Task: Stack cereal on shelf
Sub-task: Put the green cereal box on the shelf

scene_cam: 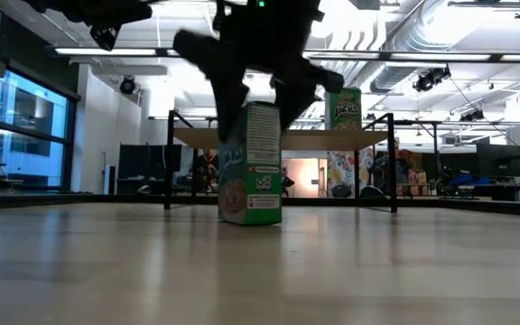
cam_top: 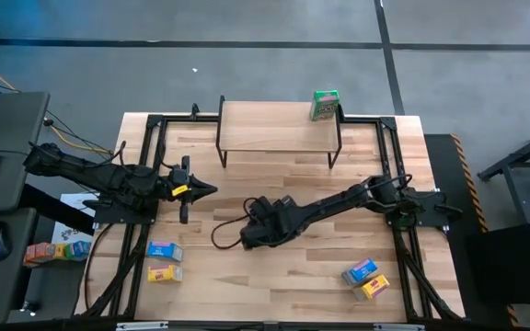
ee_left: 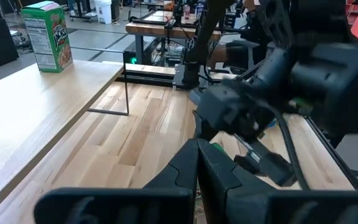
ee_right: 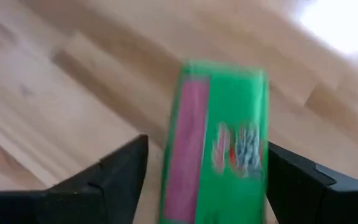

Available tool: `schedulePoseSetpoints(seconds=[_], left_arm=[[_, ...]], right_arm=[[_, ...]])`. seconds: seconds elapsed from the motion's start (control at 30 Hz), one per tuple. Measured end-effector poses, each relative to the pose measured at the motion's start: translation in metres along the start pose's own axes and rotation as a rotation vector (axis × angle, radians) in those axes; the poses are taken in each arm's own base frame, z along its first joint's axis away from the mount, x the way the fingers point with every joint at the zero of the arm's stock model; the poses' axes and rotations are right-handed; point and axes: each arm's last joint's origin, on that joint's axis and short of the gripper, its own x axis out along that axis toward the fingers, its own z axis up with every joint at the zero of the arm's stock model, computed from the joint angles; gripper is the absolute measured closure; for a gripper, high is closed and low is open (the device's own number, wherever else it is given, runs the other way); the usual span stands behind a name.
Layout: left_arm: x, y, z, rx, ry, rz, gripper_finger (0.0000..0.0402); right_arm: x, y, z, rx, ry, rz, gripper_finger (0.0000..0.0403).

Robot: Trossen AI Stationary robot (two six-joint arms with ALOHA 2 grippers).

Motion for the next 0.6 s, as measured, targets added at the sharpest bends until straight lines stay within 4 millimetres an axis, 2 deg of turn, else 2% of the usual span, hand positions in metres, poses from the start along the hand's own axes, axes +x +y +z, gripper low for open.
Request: schedulePoseSetpoints(seconds=[0.37,0.47,0.6], left_arm=[[-0.0001,-0.0001,0.0006,-0.002,-0.006,-0.001,0.0401],[-0.0001,-0.0001,0.0006,-0.001,-0.006,-0.001,0.0402],[-0.0001,-0.0001,0.0006,-0.001,-0.006,-0.001,0.0402]], right_arm=[[0.0059,0.0035,-0.0030,-0.048,0.020,0.014,0.0132],[0.0058,0.0034,-0.0032,-0.052,0.020,0.012,0.0155],[0.0049,0.0039,-0.0027,-0.079,0.021,0.018,0.0207]])
